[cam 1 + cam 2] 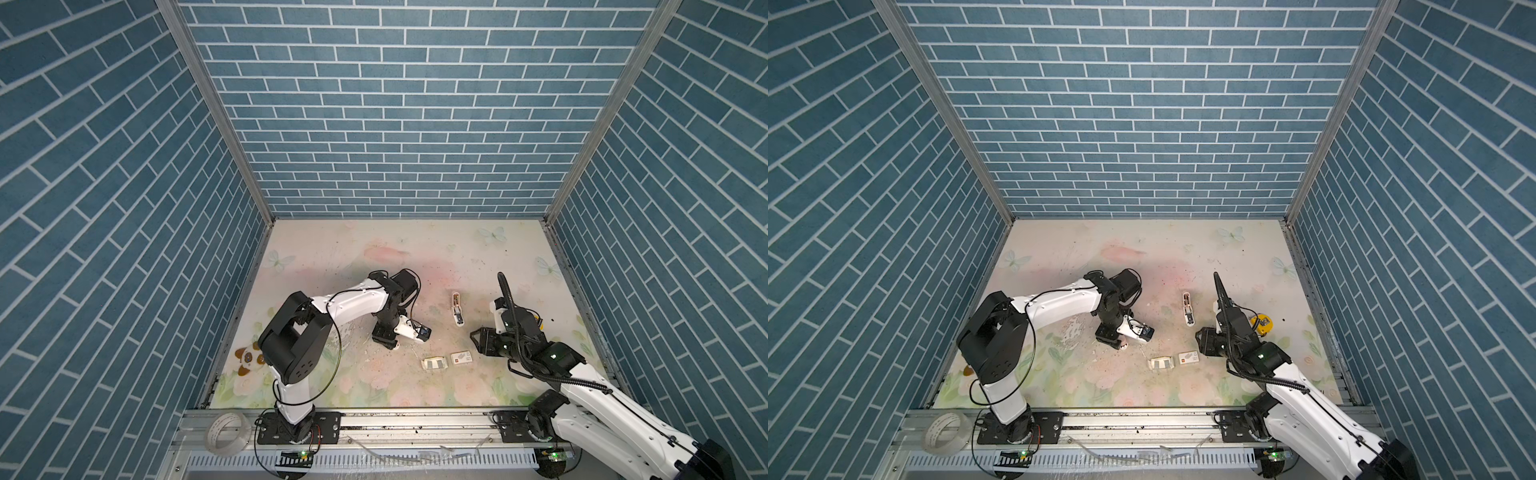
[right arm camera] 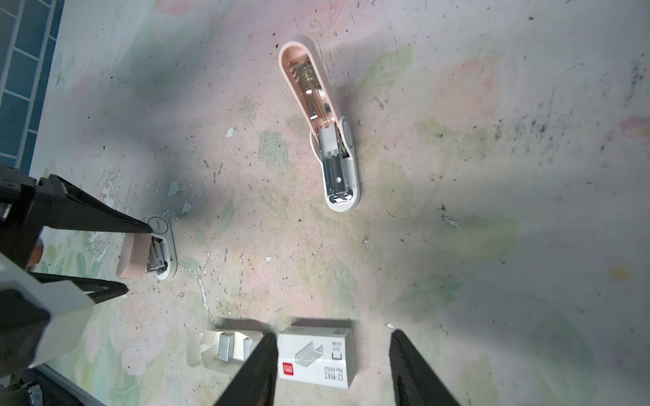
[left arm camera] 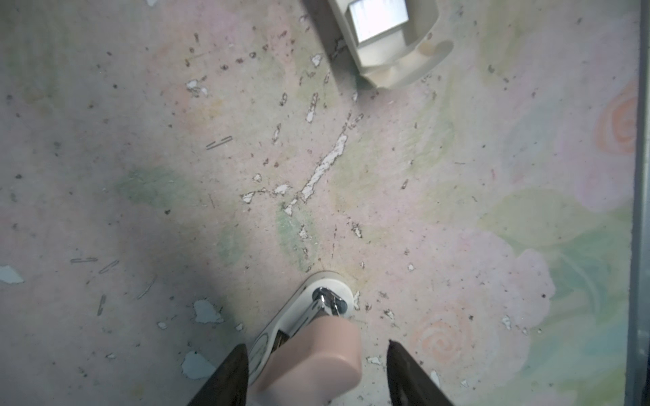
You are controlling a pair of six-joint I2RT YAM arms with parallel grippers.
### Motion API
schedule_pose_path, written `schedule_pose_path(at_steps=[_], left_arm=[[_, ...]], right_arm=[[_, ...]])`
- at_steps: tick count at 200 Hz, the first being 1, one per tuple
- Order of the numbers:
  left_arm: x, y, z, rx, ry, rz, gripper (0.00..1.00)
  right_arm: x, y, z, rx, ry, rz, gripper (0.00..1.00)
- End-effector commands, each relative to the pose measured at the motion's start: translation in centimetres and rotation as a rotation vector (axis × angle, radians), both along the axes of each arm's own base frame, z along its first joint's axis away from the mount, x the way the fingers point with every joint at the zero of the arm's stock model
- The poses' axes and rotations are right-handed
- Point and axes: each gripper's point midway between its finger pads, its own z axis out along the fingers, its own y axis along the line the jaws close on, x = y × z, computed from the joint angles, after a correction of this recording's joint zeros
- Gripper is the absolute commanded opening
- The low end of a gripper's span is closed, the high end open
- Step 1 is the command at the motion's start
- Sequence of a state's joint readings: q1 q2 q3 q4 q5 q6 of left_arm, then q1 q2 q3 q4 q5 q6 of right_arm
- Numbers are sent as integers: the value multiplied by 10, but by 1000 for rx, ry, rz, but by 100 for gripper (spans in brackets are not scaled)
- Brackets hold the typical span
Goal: Load the staples into the stapler
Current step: 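Move the left gripper over the second pink stapler and lower onto it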
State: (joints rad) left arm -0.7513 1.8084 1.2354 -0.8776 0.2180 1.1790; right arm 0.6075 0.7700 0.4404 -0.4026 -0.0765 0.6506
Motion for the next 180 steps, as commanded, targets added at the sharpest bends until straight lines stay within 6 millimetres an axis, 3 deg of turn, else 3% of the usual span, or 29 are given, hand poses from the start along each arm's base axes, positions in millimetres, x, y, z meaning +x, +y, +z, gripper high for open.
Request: schedule_pose_path(at_steps=[1,126,180], left_arm=[[1,0,2,-6,-26,-8,61],[-9,-2,4,-26,-41,7,36],[-11,0,2,-18,-31,16,39]], right_arm=[[2,1,1,19,0,-15,52],[4,1,0,7,-3,-11,49],[4,1,-2,7,1,-9,49]])
